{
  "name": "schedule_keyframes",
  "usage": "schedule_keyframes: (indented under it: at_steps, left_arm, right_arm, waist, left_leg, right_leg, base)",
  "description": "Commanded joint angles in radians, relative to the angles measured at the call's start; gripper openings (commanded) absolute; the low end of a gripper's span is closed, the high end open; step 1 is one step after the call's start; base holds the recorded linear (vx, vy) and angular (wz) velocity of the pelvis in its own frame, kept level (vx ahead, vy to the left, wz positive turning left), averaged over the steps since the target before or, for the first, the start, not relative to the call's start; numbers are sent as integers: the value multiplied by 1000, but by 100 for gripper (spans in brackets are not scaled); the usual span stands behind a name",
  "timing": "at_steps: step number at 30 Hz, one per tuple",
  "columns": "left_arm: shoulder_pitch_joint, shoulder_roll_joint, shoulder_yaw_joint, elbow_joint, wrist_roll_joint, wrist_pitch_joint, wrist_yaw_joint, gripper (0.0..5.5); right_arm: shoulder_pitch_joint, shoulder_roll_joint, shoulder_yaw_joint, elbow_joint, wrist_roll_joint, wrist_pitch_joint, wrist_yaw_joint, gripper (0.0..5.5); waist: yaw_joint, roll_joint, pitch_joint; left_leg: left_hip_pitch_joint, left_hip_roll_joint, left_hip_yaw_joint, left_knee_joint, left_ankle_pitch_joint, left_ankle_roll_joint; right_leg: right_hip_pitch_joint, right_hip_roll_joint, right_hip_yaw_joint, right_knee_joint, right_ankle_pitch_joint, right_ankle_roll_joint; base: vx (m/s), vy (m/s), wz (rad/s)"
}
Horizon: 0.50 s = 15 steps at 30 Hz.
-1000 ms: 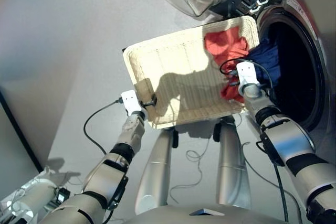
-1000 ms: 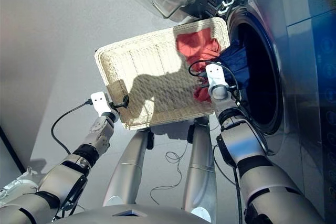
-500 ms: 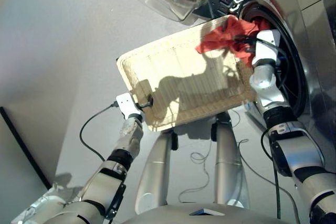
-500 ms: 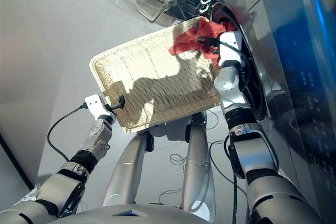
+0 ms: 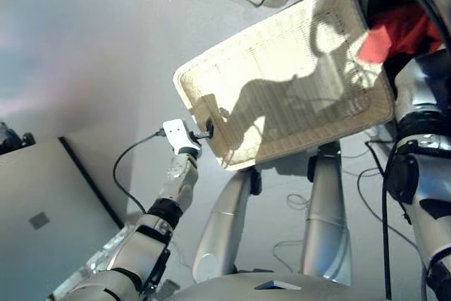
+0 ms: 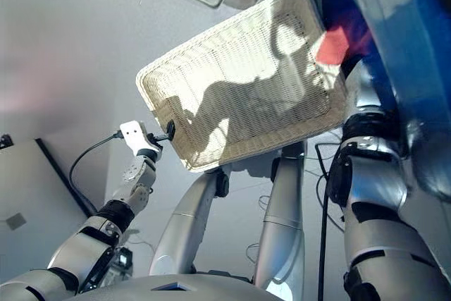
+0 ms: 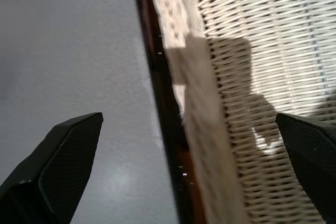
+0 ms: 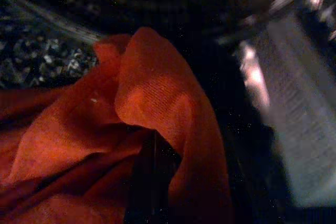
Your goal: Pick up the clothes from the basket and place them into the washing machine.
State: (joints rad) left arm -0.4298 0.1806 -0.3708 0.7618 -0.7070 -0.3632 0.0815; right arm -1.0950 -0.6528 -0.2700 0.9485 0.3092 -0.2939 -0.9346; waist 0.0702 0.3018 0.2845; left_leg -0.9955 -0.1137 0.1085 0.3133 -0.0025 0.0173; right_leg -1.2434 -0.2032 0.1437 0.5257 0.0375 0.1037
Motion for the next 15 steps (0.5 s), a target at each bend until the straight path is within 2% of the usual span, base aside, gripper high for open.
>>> schedule_keyframes:
  at_steps: [1, 6, 11, 15]
  left_arm:
    - [55, 24, 9, 14, -22, -20, 6, 550]
    - [49, 27, 10, -5, -38, -16, 13, 550]
    - [60, 48, 40, -35, -28, -23, 12, 550]
    - [69, 57, 61, -29, -24, -25, 4, 550]
  right_arm:
    - [-86, -69, 60, -91, 120, -170, 4, 0]
    - [-138, -28, 72, -154, 246, -245, 88, 0]
    - [-160, -55, 156, -228, 163, -219, 144, 0]
    - [-191, -114, 227, -229, 80, -183, 154, 0]
  waist:
    - [-9, 63, -65]
    - [0, 64, -74]
    - [5, 41, -75]
    - [6, 6, -81]
  left_leg:
    - [-40, 19, -43, 142, -116, -14]
    - [-56, 5, -37, 161, -124, -11]
    - [-55, 4, -38, 164, -128, -8]
    - [-55, 14, -43, 164, -127, -7]
  right_leg:
    - [5, -15, 42, 91, -85, 40]
    - [-10, -32, 53, 120, -97, 34]
    - [-2, -36, 47, 122, -98, 30]
    - [15, -29, 28, 106, -96, 27]
  base:
    - [59, 12, 67]
    - [10, 5, 16]
    - [0, 0, 0]
    - [2, -14, -1]
